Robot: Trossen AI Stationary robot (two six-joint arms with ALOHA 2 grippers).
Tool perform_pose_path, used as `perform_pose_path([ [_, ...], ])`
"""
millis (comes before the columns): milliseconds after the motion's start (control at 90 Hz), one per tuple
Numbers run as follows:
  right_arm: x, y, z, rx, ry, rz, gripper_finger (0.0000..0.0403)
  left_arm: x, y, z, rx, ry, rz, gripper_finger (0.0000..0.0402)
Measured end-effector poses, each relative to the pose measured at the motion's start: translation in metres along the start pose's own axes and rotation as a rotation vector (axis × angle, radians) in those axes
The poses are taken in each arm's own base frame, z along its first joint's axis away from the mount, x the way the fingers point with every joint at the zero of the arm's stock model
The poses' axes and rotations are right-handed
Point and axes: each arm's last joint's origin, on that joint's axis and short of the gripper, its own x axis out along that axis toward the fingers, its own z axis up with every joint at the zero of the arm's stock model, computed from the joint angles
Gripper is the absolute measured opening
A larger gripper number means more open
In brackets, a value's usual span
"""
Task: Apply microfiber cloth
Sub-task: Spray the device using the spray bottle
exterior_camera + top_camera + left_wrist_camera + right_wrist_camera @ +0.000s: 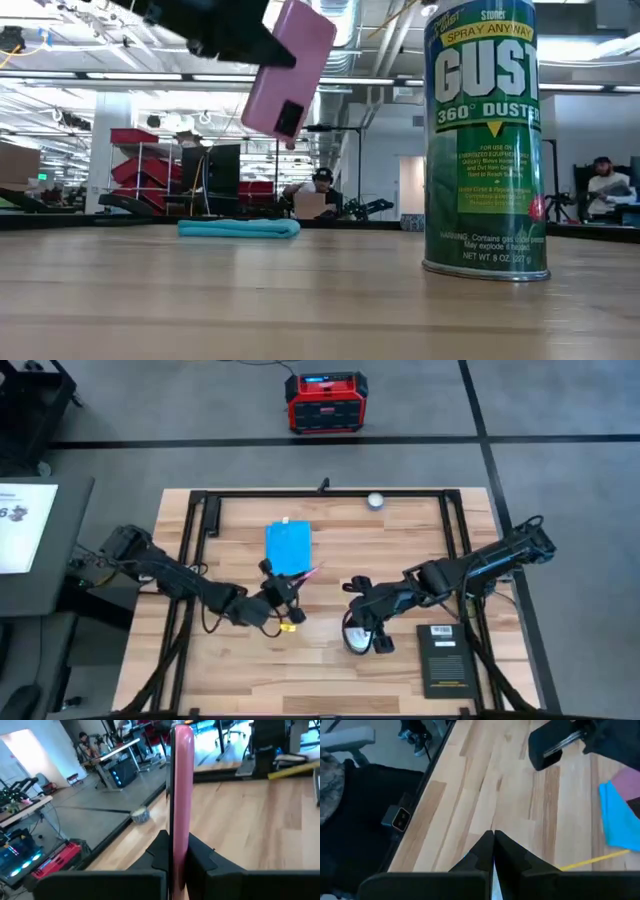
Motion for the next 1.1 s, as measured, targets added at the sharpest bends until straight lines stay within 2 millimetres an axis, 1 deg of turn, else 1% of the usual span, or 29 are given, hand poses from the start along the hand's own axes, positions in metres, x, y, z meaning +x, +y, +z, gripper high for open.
perform_pose_path([
  [144, -0.004, -0.001, -0.002, 0.004, 0.049, -0.018, 0.0000, -0.007, 0.011, 0.008, -0.089, -0.031, -0.029, 0.0004],
  [256, -0.004, -0.002, -0.006, 0.016, 0.095, -0.050, 0.0000, -0.009, 0.015, 0.004, -0.152, -0.058, -0.047, 0.0004],
  [333, -0.004, -0.002, -0.006, 0.016, 0.095, -0.051, 0.0000, -0.010, 0.016, 0.001, -0.175, -0.088, -0.068, 0.0004],
  [478, -0.004, -0.002, -0.007, 0.024, 0.098, -0.052, 0.0000, 0.000, 0.023, -0.003, -0.184, -0.096, -0.061, 0.0004],
  [700, -0.004, -0.002, -0.008, 0.024, 0.117, -0.052, 0.0000, 0.019, 0.034, -0.004, -0.189, -0.099, -0.106, 0.0004],
  [967, -0.005, -0.009, -0.010, 0.033, 0.145, -0.069, 0.0000, 0.021, 0.037, -0.002, -0.208, -0.117, -0.113, 0.0004],
  [1100, -0.005, -0.011, -0.010, 0.036, 0.147, -0.072, 0.0000, 0.018, 0.038, -0.012, -0.256, -0.128, -0.116, 0.0004],
])
